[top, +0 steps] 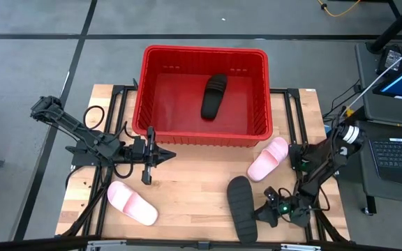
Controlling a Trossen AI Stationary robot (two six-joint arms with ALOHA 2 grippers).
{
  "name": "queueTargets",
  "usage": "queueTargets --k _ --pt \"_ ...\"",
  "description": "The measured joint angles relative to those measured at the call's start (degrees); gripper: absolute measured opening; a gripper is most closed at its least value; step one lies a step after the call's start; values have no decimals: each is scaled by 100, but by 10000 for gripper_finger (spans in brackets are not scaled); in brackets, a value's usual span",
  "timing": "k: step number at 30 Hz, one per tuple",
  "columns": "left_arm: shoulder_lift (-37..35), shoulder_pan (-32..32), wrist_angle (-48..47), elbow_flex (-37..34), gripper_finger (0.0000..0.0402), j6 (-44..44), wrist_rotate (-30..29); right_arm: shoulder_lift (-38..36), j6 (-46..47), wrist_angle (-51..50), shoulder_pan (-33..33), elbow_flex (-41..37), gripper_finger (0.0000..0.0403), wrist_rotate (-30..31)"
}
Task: Pick and place slides into bin
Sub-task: Put the black slide into the red bin
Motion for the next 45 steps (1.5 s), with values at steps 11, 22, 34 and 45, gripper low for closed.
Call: queueTargets --k 11,22,34,45 --pt "0 0 0 0 3 -6 0 756 -515 1117 -268 191 232 -256" --pt "0 2 0 0 3 -6 0 780 -1233 946 -706 490 196 -344" --pt "0 0 -3 0 2 -6 0 787 -1723 1309 -1080 484 88 -679" --pt "0 0 -3 0 3 246 -326 782 -3351 2546 -1259 763 88 398"
